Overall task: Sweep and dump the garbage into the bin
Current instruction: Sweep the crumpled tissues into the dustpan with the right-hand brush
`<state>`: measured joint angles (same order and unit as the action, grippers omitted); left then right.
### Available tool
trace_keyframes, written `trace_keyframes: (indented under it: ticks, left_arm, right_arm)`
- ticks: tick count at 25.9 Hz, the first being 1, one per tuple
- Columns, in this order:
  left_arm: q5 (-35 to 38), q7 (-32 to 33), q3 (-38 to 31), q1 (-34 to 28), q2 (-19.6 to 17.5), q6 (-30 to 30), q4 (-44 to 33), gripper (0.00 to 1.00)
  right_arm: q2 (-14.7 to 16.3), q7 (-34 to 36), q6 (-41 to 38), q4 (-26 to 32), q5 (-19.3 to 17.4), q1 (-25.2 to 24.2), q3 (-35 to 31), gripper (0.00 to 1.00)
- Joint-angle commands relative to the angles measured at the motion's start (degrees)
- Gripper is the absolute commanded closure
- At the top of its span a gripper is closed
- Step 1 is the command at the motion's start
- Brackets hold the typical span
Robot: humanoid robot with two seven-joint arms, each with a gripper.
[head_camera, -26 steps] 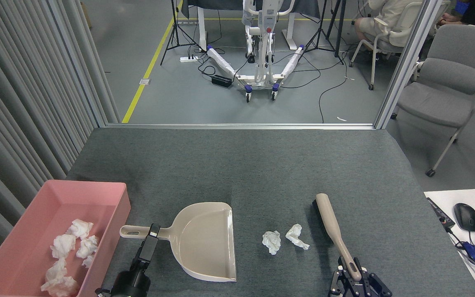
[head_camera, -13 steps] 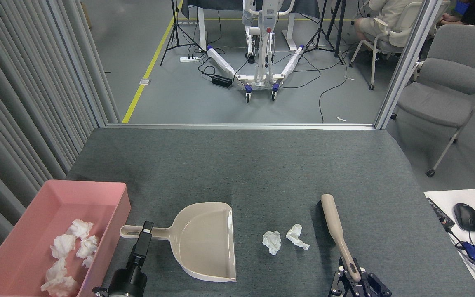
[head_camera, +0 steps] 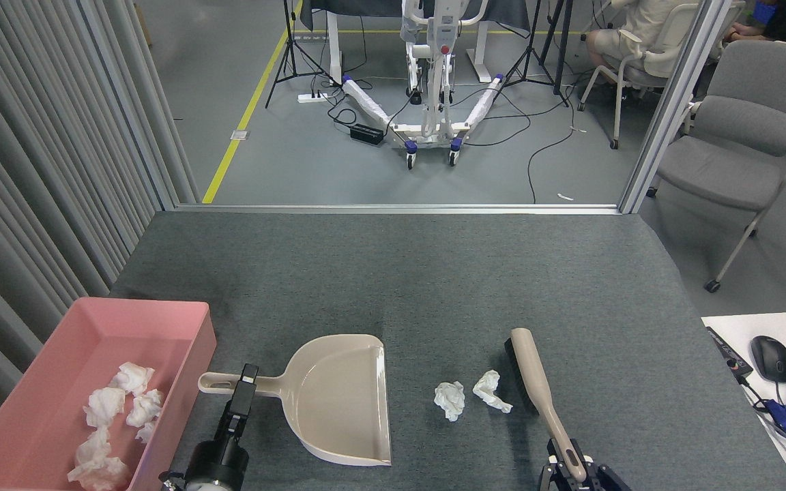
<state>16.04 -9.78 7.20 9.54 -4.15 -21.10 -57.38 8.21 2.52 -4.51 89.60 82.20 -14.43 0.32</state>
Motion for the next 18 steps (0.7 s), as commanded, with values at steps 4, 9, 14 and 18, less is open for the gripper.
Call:
trace_keyframes:
  ticks: [4, 9, 14, 18]
  left_arm:
    - [0.2, -0.1, 0.0, 0.4, 0.0, -0.3, 0.3, 0.42]
    - [0.5, -0.1, -0.1, 0.4, -0.1, -1.6, 1.0, 0.53]
    - [0.5, -0.1, -0.1, 0.5, -0.2, -1.8, 1.4, 0.58]
    - [0.8, -0.1, -0.1, 0.4, -0.1, -2.9, 1.4, 0.76]
  right_arm:
    - [-0.1, -0.3, -0.1, 0.4, -0.5, -1.7, 0.7, 1.00]
    - [-3.1, -0.9, 0.3, 0.3, -0.5, -1.5, 6.7, 1.00]
    - [-7.2, -3.2, 1.5, -1.2, 0.1, 2.1, 13.1, 1.00]
    - [-11.3, -3.3, 5.7, -3.7, 0.8, 6.4, 20.7, 1.00]
